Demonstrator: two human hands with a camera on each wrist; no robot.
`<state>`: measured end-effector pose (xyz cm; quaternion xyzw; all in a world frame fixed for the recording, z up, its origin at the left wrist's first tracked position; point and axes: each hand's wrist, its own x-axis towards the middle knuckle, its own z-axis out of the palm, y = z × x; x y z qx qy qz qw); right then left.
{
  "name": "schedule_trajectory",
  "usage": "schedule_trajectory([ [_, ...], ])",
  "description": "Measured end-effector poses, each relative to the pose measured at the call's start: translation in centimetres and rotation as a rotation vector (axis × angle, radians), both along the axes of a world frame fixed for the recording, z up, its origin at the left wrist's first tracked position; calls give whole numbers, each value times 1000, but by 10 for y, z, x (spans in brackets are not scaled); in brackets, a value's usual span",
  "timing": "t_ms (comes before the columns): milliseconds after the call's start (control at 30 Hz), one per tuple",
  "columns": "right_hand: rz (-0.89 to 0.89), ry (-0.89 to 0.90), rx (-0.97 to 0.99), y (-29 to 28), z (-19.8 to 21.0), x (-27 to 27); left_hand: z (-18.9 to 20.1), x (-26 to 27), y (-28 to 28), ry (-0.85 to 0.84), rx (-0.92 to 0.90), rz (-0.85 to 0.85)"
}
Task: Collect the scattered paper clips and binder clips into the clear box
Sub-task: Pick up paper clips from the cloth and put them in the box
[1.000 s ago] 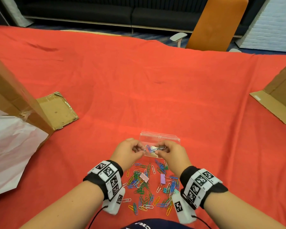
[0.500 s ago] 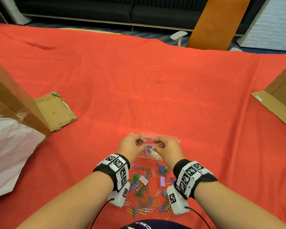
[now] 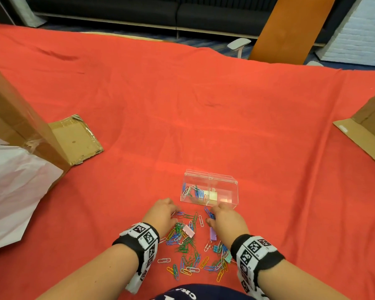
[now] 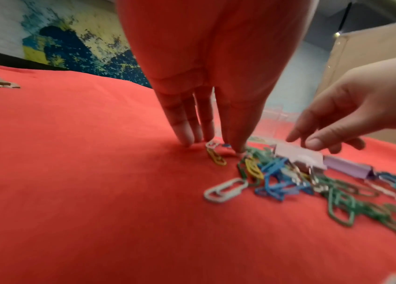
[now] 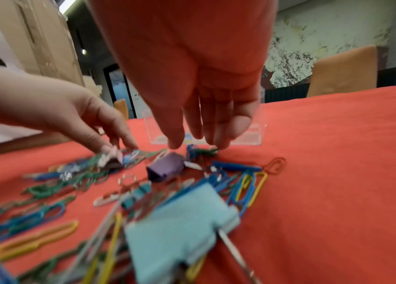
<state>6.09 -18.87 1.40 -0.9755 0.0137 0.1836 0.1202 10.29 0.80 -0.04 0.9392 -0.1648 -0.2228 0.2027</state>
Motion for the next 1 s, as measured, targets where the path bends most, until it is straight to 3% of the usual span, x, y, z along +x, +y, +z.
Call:
schedule_trajectory([
  [300,23,38,1,2,-6,0,-1,-5,-2,28,-31,22],
  [433,-35,-57,183,1,15,1,2,-3,3,17,-71,23],
  [600,-200,-218,441,4,41,20,34,5,-8,-90,-344,140],
  [733,-368,-214,580,8,44,36,57,19,-28,-198,-503,256],
  [867,-482,-143,698,13,43,46,59,30,-43,-194,-526,332],
  [1000,-414,-159,640,13,39,52,51,31,-43,-129,-477,319],
])
